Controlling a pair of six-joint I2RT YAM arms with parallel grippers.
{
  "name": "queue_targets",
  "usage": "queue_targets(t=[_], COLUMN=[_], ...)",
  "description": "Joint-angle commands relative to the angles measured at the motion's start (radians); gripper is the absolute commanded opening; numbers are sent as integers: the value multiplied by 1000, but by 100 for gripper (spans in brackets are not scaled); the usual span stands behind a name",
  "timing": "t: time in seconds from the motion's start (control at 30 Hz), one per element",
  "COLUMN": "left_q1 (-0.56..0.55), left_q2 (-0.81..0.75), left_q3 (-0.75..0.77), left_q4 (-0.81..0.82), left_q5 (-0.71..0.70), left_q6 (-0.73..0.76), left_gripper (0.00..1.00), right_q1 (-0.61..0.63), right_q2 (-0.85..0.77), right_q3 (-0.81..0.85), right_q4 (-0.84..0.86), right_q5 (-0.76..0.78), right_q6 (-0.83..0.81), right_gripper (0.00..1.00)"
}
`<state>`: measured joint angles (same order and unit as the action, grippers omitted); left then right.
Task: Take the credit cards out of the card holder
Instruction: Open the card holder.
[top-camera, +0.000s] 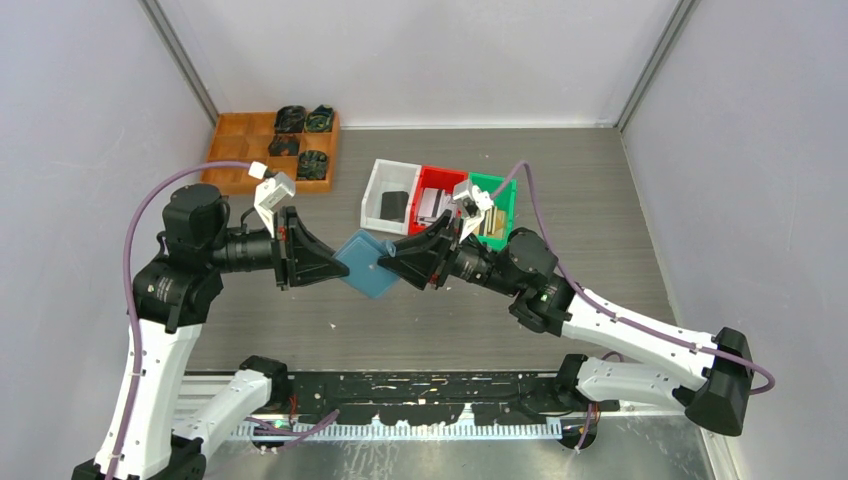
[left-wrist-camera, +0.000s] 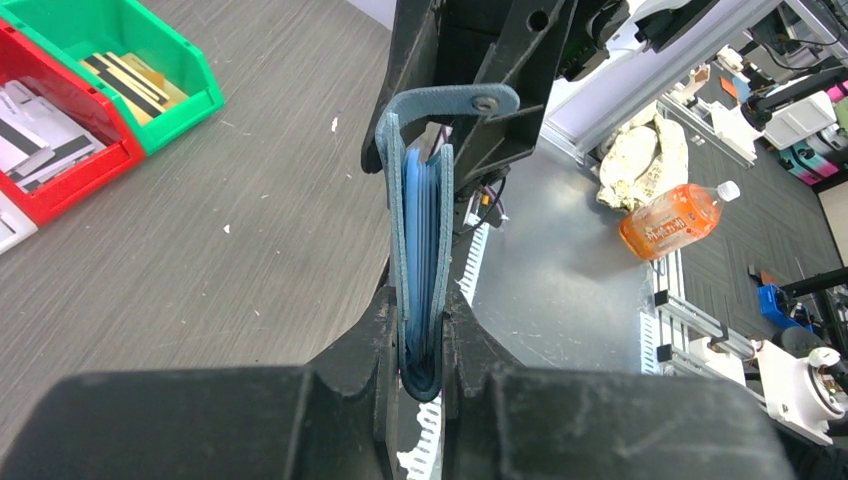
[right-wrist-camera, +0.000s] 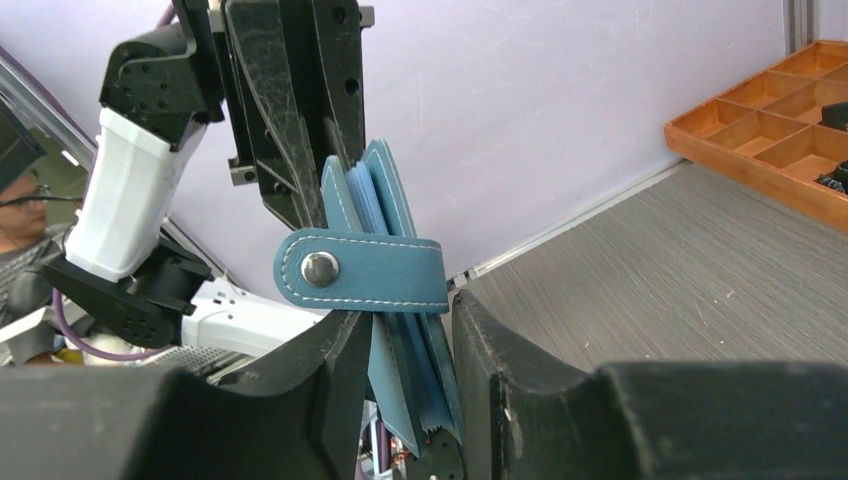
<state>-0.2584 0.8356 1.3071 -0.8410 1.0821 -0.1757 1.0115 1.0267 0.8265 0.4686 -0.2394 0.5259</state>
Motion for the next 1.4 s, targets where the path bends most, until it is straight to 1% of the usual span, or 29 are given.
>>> queue_targets(t=[0.0,0.1,0.17,0.3,0.37,0.4,0.43,0.47,0.5,0.57,0.6,0.67,0.9,1.07,1.17,1.27,1.33,1.37], left_q1=[-4,-4,-4,-4,-4,-4,-4,-5,-4,-4,-4,-4,-4,-4,-4,-4,-4,-5], left_q2=[-16,-16,-15,-18,-17,-16,-15,-12,-10,2,10,33,69,77,64,32,11,3], left_q3=[29,29,28,16,12,9,4,-3,-13,-29,-36,-46,-58,-29,-35,-68,-84,-87], left_q4=[-16,-17,-18,-24,-39,-44,-50,-52,-55,-58,-57,-56,-19,-92,-109,-90,-100,-114], left_q5=[120,122,123,119,115,112,105,98,91,74,62,55,73,85,33,-132,-171,-165], left_q6=[4,7,13,36,57,71,85,98,110,136,143,163,171,266,310,354,409,427], left_gripper=[0,0,0,0,2,8,18,33,45,62,73,77,75,71,65,52,53,56], right_q1=[-28,-28,-30,-33,-36,-38,-42,-47,-54,-68,-75,-84,-88,-88,-88,-89,-88,-88], right_q2=[-19,-7,-2,-5,-9,-13,-14,-16,-16,-9,-5,5,27,32,40,45,45,42], right_q3=[25,36,40,39,43,46,50,53,57,74,85,111,207,238,255,270,277,279], right_q4=[120,133,129,109,88,77,68,57,48,12,-9,-63,-272,-335,-351,-355,-359,-361], right_q5=[78,76,90,131,153,161,169,177,176,155,137,100,-23,-81,-118,-153,-161,-163], right_q6=[42,60,69,78,79,79,79,79,79,76,71,55,-44,-80,-80,-74,-72,-72], right_gripper=[39,33,24,2,1,1,1,1,1,1,1,1,0,1,0,1,1,1])
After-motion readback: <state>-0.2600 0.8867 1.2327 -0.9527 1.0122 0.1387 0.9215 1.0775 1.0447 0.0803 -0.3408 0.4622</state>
